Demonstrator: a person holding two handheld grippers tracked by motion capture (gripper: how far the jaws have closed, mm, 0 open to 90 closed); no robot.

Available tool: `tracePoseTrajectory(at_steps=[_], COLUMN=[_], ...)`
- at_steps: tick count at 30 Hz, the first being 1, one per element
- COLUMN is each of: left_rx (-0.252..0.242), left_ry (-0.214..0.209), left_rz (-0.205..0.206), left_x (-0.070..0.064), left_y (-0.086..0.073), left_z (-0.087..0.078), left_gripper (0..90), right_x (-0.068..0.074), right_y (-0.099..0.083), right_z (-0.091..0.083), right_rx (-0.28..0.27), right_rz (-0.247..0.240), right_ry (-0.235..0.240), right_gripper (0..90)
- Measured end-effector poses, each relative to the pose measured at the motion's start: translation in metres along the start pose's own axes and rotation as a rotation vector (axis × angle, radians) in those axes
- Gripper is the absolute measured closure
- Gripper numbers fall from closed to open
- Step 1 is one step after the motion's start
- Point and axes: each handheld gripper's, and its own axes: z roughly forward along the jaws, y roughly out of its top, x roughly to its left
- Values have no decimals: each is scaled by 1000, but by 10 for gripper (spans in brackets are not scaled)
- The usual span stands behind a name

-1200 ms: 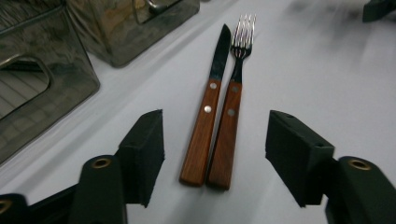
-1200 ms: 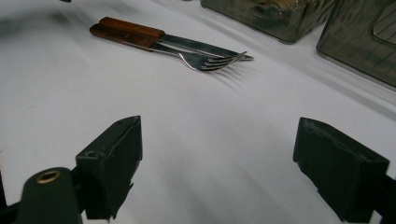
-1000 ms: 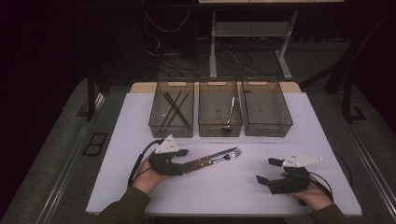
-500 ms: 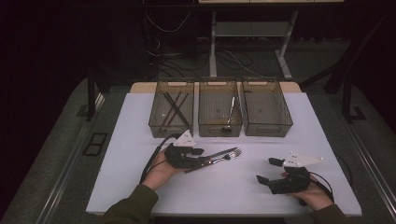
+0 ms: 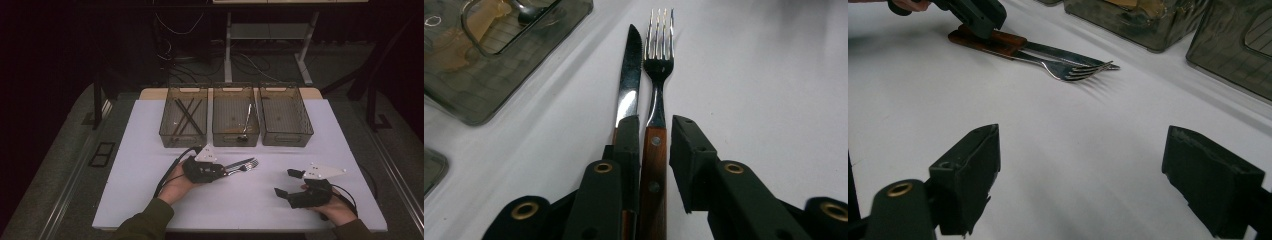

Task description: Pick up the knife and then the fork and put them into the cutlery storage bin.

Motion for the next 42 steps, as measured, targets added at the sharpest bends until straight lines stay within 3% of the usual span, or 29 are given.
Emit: tracePoseTrajectory(at_steps=[11, 17, 28, 31, 42], left_rx=[21, 55, 83, 95, 164], left_ry=[-18, -19, -37, -46, -56], left_rz=[4, 37, 25, 41, -5], left_x=[0, 2, -2, 0, 2], left_y=[-1, -2, -4, -3, 6], left_z=[7, 12, 17, 17, 20], left_gripper=[746, 744, 711, 711, 748], right_x=[0, -1, -1, -1, 0], right_y=[0, 0, 0, 0, 0], right_z=[0, 0, 0, 0, 1], right_rx=[1, 0, -1, -1, 7], right_rz=[3, 5, 8, 9, 26], right_ry=[2, 6, 9, 10, 15], right_gripper=[159, 158, 158, 159, 158])
